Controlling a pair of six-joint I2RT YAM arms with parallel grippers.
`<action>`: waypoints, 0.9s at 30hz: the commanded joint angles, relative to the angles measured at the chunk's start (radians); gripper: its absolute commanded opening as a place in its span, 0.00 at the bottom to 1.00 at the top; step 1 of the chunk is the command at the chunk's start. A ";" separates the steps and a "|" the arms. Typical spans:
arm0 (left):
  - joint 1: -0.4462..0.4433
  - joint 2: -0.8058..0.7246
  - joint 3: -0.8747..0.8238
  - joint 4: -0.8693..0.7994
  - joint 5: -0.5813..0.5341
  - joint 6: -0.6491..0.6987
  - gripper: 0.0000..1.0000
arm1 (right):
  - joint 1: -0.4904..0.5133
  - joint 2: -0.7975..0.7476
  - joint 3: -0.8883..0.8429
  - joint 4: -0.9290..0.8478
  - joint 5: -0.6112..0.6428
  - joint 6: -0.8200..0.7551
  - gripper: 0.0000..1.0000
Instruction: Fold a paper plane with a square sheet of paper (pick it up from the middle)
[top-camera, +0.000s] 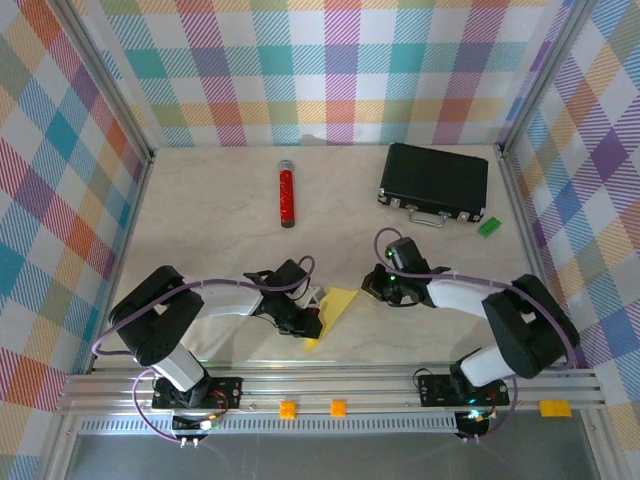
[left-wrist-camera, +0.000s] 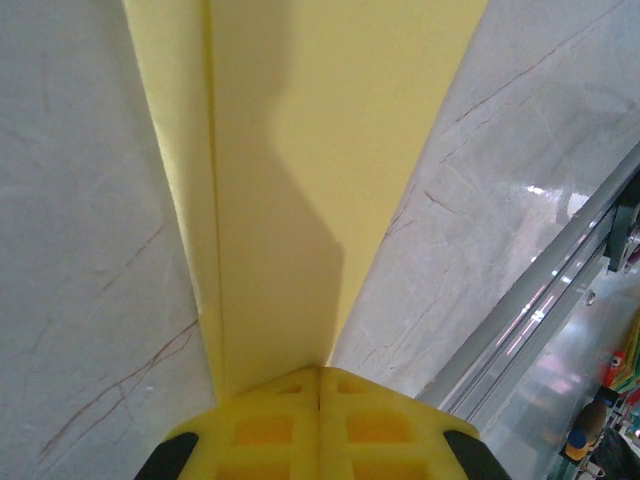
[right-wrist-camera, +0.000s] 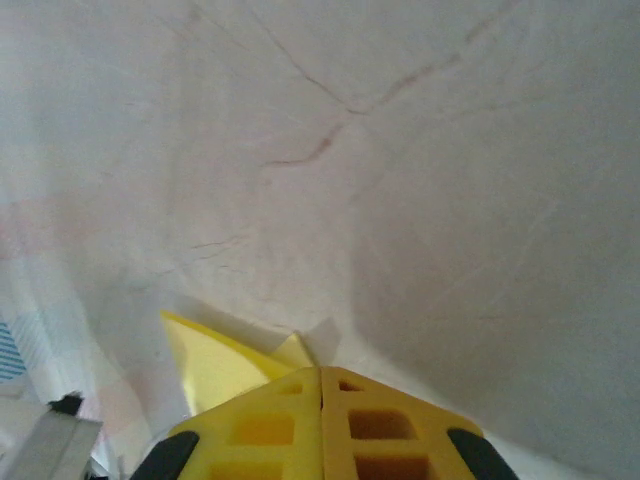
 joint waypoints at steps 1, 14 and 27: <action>0.005 0.034 -0.034 -0.132 -0.080 0.023 0.00 | -0.001 -0.085 0.012 -0.072 0.016 -0.032 0.08; 0.004 0.044 -0.010 -0.132 -0.077 0.024 0.00 | 0.215 0.124 0.113 0.075 -0.094 0.019 0.04; 0.005 -0.147 0.025 -0.080 0.008 -0.100 0.10 | 0.230 0.216 -0.018 0.097 -0.025 0.076 0.00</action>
